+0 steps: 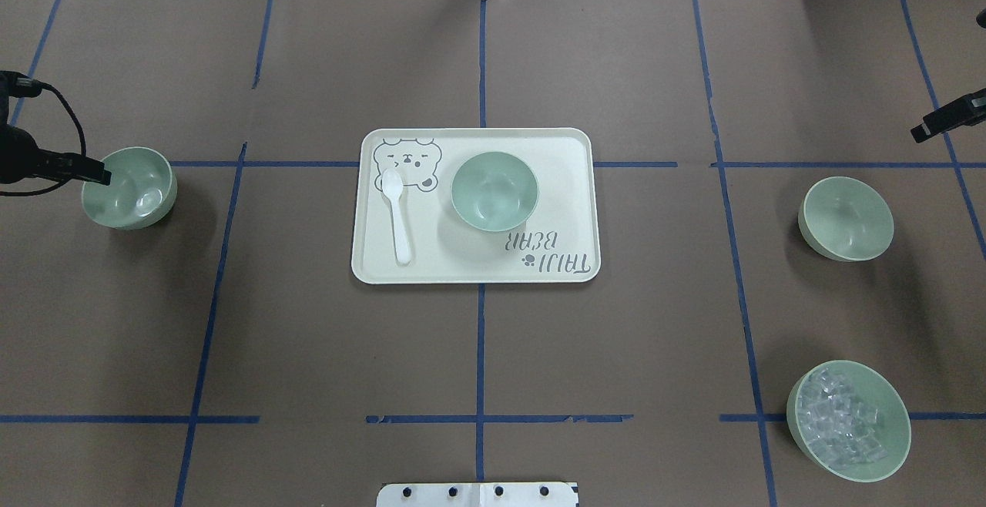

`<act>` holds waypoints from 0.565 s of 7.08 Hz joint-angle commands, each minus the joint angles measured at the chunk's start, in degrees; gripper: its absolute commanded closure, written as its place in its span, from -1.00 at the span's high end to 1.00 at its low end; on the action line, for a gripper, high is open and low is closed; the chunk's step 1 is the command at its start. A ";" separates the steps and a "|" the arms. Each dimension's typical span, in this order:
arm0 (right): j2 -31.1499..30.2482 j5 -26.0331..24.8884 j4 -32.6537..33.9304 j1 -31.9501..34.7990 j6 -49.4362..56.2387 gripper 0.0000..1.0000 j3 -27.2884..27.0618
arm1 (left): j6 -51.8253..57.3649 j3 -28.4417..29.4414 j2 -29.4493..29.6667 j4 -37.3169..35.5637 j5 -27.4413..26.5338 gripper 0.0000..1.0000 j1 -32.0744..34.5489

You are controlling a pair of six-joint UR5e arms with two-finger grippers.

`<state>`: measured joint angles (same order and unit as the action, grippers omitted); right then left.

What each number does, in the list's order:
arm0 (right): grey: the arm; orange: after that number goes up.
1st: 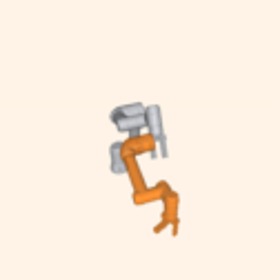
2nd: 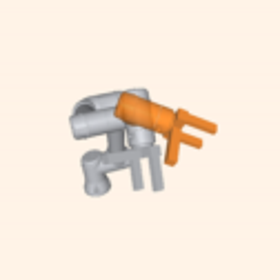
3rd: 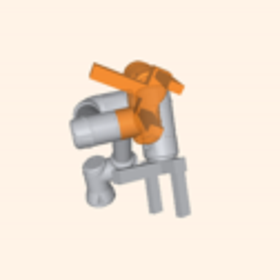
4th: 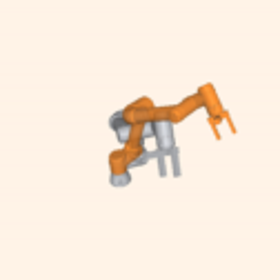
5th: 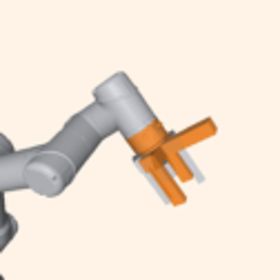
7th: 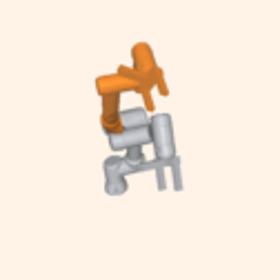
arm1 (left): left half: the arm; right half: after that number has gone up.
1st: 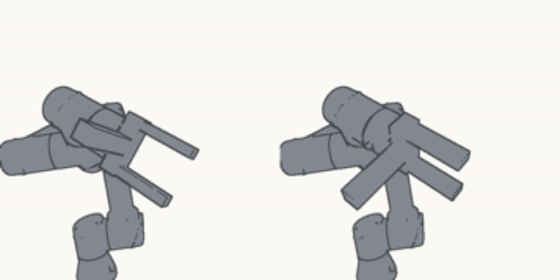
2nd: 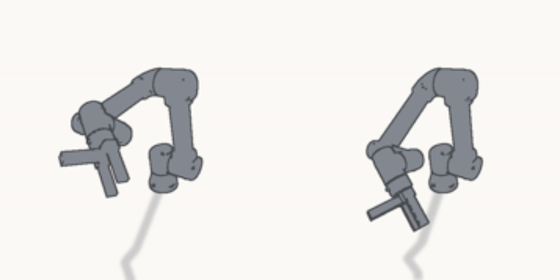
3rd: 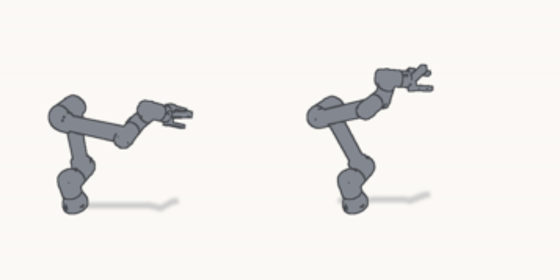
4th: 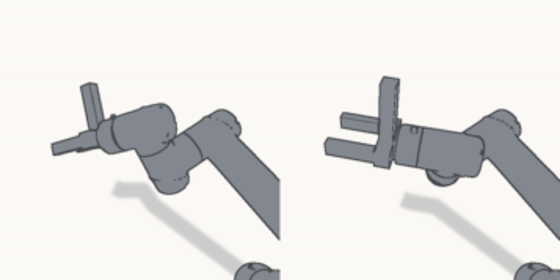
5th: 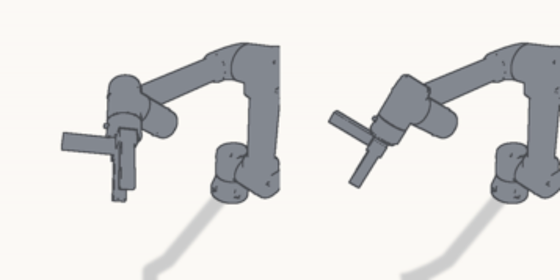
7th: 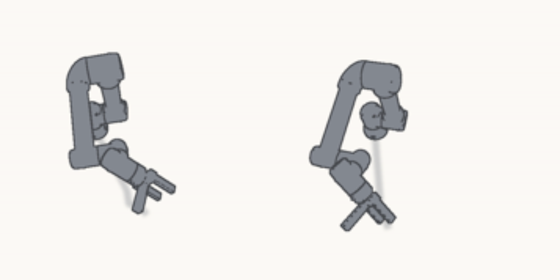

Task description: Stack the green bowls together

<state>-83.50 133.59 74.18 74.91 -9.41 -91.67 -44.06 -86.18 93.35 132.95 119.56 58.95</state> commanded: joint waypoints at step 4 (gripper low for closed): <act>0.00 0.00 0.00 0.06 0.00 1.00 -0.36 | -1.21 -5.20 -0.36 -0.05 -0.64 -1.00 -1.03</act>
<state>-83.49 133.59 74.18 74.96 -9.41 -91.91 -45.35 -88.39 93.02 133.92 118.80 57.86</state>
